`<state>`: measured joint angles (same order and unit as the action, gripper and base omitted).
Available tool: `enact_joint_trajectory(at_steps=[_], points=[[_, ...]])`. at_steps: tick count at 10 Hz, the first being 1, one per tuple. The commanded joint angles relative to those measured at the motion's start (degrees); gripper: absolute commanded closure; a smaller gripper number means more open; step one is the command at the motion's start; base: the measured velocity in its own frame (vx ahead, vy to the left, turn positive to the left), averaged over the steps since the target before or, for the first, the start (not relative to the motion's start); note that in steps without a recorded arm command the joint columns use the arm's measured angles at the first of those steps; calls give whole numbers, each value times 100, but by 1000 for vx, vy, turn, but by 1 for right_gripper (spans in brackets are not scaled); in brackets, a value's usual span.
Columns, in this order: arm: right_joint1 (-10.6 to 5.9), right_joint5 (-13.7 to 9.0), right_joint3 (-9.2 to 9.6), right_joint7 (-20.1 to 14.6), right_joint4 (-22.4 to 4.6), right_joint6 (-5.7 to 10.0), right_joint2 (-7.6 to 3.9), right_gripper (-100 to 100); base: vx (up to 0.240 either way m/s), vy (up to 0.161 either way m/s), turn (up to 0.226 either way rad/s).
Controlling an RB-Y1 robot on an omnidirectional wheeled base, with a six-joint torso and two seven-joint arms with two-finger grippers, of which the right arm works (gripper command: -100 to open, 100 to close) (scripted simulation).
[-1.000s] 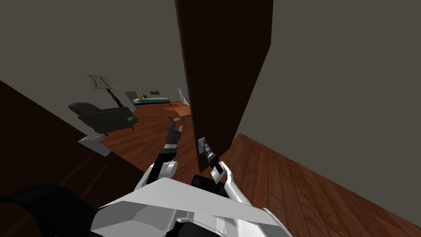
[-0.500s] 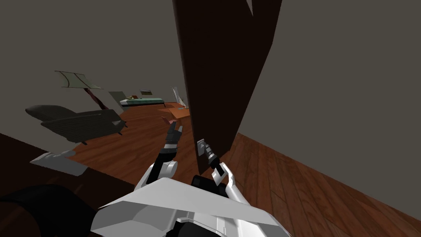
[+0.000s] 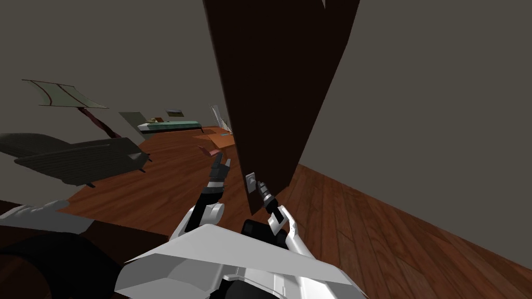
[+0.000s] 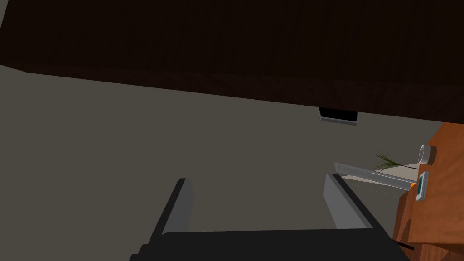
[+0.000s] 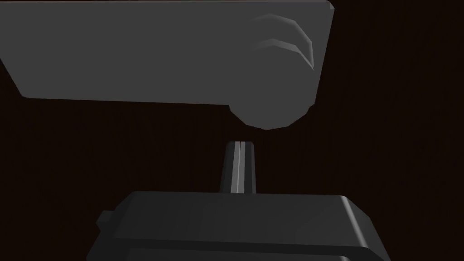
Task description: Push the door open
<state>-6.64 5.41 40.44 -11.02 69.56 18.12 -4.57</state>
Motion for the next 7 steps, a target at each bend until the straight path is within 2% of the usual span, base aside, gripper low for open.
enact_joint_trajectory(at_steps=[1, 5, 6, 7], points=[[27, -3, 46, -23, 65, -20, -17, -100, -177, -117, -25], [90, -17, 210, -112, 283, -95, -42, -100, -176, -139, -26], [83, -18, 190, -106, 281, -101, -55, -100, -82, -58, 4], [73, -17, 166, -93, 247, -88, -46, -100, 26, 75, 37]])
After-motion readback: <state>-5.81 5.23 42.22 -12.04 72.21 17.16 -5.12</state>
